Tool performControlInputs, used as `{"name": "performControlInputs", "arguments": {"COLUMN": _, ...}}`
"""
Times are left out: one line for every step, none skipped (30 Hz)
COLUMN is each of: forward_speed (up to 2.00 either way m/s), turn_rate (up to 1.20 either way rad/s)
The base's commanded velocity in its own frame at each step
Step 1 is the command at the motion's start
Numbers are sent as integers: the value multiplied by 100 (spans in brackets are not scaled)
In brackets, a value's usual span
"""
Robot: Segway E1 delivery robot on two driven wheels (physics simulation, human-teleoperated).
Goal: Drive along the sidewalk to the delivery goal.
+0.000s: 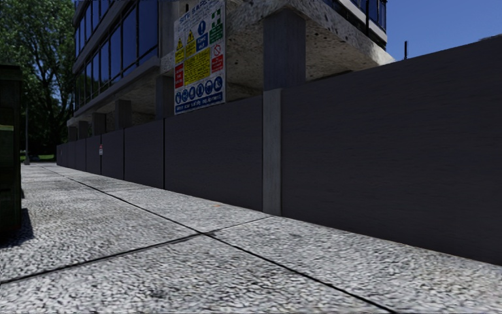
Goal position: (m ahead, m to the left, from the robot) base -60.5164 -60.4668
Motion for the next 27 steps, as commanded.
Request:
{"name": "performControlInputs", "arguments": {"forward_speed": -85, "turn_rate": -55}}
{"name": "performControlInputs", "arguments": {"forward_speed": -84, "turn_rate": -56}}
{"name": "performControlInputs", "arguments": {"forward_speed": -84, "turn_rate": -56}}
{"name": "performControlInputs", "arguments": {"forward_speed": -83, "turn_rate": -56}}
{"name": "performControlInputs", "arguments": {"forward_speed": -83, "turn_rate": -57}}
{"name": "performControlInputs", "arguments": {"forward_speed": -83, "turn_rate": -57}}
{"name": "performControlInputs", "arguments": {"forward_speed": -83, "turn_rate": -57}}
{"name": "performControlInputs", "arguments": {"forward_speed": -83, "turn_rate": -57}}
{"name": "performControlInputs", "arguments": {"forward_speed": -83, "turn_rate": -57}}
{"name": "performControlInputs", "arguments": {"forward_speed": -83, "turn_rate": -57}}
{"name": "performControlInputs", "arguments": {"forward_speed": -83, "turn_rate": -57}}
{"name": "performControlInputs", "arguments": {"forward_speed": -83, "turn_rate": -57}}
{"name": "performControlInputs", "arguments": {"forward_speed": -83, "turn_rate": -57}}
{"name": "performControlInputs", "arguments": {"forward_speed": -83, "turn_rate": -57}}
{"name": "performControlInputs", "arguments": {"forward_speed": -83, "turn_rate": -57}}
{"name": "performControlInputs", "arguments": {"forward_speed": -83, "turn_rate": -57}}
{"name": "performControlInputs", "arguments": {"forward_speed": -83, "turn_rate": -57}}
{"name": "performControlInputs", "arguments": {"forward_speed": -83, "turn_rate": -57}}
{"name": "performControlInputs", "arguments": {"forward_speed": -83, "turn_rate": -57}}
{"name": "performControlInputs", "arguments": {"forward_speed": -83, "turn_rate": -57}}
{"name": "performControlInputs", "arguments": {"forward_speed": -83, "turn_rate": -57}}
{"name": "performControlInputs", "arguments": {"forward_speed": -82, "turn_rate": -57}}
{"name": "performControlInputs", "arguments": {"forward_speed": -82, "turn_rate": -57}}
{"name": "performControlInputs", "arguments": {"forward_speed": -79, "turn_rate": -57}}
{"name": "performControlInputs", "arguments": {"forward_speed": -69, "turn_rate": -48}}
{"name": "performControlInputs", "arguments": {"forward_speed": -36, "turn_rate": -1}}
{"name": "performControlInputs", "arguments": {"forward_speed": -36, "turn_rate": -1}}
